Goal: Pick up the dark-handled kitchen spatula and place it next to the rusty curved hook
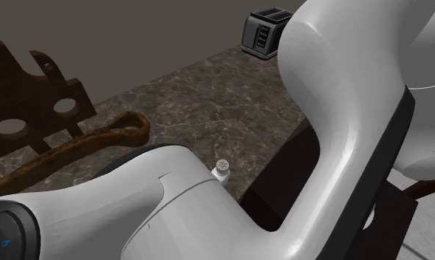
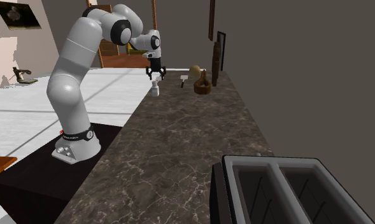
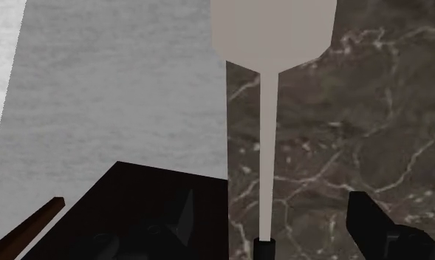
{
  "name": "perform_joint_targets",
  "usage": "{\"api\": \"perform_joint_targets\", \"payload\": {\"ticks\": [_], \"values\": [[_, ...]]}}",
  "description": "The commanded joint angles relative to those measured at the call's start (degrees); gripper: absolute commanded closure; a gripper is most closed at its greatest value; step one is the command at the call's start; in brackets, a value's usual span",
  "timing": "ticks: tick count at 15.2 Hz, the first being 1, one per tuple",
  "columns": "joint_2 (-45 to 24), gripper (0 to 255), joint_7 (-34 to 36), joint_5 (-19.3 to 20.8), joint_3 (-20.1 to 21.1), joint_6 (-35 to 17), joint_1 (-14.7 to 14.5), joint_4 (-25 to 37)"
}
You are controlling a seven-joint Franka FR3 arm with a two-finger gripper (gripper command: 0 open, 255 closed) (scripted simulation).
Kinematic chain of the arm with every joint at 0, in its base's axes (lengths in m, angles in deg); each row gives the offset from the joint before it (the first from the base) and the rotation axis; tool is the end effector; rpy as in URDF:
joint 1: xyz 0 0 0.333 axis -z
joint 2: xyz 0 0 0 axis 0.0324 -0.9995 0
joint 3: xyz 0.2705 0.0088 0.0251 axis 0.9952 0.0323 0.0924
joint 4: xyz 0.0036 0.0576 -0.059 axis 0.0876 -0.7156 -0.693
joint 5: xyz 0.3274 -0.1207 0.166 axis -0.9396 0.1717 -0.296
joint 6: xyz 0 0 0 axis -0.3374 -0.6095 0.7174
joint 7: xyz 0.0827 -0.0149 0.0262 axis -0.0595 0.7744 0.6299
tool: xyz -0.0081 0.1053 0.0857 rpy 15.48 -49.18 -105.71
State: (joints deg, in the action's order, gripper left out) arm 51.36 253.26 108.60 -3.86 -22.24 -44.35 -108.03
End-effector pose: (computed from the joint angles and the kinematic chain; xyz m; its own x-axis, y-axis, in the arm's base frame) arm 0.1184 0.6353 0.2875 0.1648 -0.9841 0.0663 -0.9863 -0.1652 -0.0005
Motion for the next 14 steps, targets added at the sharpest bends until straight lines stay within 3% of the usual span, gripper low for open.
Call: {"api": "perform_joint_targets", "payload": {"ticks": [1,6,14], "values": [[0.0,0,0.0,0.0,0.0,0.0,0.0,0.0],[1.94,0,-1.21,-1.74,1.09,6.1,-0.24,4.68],[1.94,0,-1.21,-1.74,1.09,6.1,-0.24,4.68]]}}
